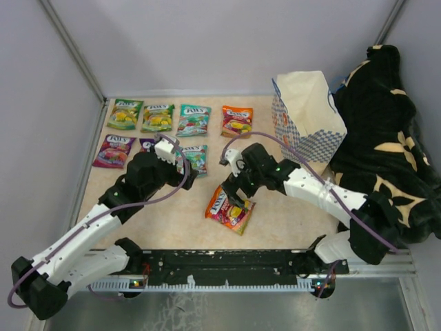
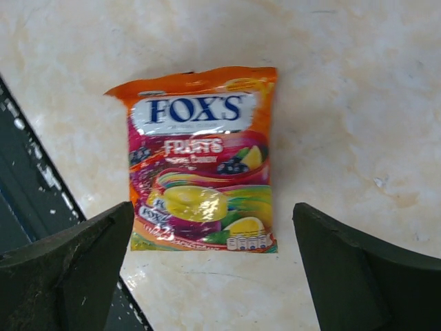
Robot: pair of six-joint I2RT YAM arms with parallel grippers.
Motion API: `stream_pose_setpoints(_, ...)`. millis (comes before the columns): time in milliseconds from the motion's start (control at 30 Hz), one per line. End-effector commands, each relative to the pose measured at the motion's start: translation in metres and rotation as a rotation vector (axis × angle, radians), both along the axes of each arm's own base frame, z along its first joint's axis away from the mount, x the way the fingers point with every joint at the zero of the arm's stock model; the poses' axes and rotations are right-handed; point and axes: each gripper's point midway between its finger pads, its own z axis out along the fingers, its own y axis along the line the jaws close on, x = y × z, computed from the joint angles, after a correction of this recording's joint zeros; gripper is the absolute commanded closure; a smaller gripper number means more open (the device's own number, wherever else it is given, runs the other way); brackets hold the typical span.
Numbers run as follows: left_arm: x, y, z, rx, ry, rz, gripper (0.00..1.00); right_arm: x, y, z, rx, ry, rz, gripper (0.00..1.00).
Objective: Take the snacks out of the paper bag
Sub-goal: Move the snack to the center of the board.
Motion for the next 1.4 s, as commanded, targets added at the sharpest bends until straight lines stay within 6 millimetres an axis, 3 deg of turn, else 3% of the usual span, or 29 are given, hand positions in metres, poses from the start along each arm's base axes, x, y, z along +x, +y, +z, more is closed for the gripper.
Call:
stream_pose_setpoints(0, 0.004, 0.008, 0.002, -0.013, -0.039, -0.066, 0.00, -0.025, 0.022, 0.023, 0.077, -0.170, 0.249, 0.01)
stream_pose_setpoints(167, 0.002, 0.014, 0.002, -0.043, -0.045, -0.051, 0.00, -0.037, 0.030, 0.013, 0.083, -0.146, 0.306, 0.01)
stream_pose_setpoints(300, 0.006, 0.020, 0.003, -0.046, -0.044, -0.026, 0.00, -0.040, 0.032, -0.010, -0.006, -0.130, 0.329, 0.01)
stream_pose_setpoints(433, 0.008, 0.023, 0.004, -0.059, -0.037, -0.016, 0.00, -0.032, 0.034, -0.029, -0.090, -0.161, 0.300, 0.01)
stream_pose_setpoints(633, 0.008, 0.023, 0.000, -0.061, -0.025, -0.019, 0.00, -0.007, 0.044, -0.041, -0.083, -0.240, 0.160, 0.01)
stream_pose_setpoints(733, 0.008, 0.022, 0.000, -0.061, -0.024, -0.023, 0.00, -0.003, 0.045, -0.053, -0.100, -0.230, 0.139, 0.02)
stream_pose_setpoints(1067, 0.010, 0.023, -0.003, -0.058, -0.021, -0.019, 0.00, 0.000, 0.033, -0.083, -0.187, -0.191, 0.069, 0.01)
stream_pose_setpoints(1367, 0.011, 0.023, -0.008, -0.050, -0.009, -0.013, 0.00, 0.043, -0.003, -0.081, -0.308, -0.320, -0.294, 0.01)
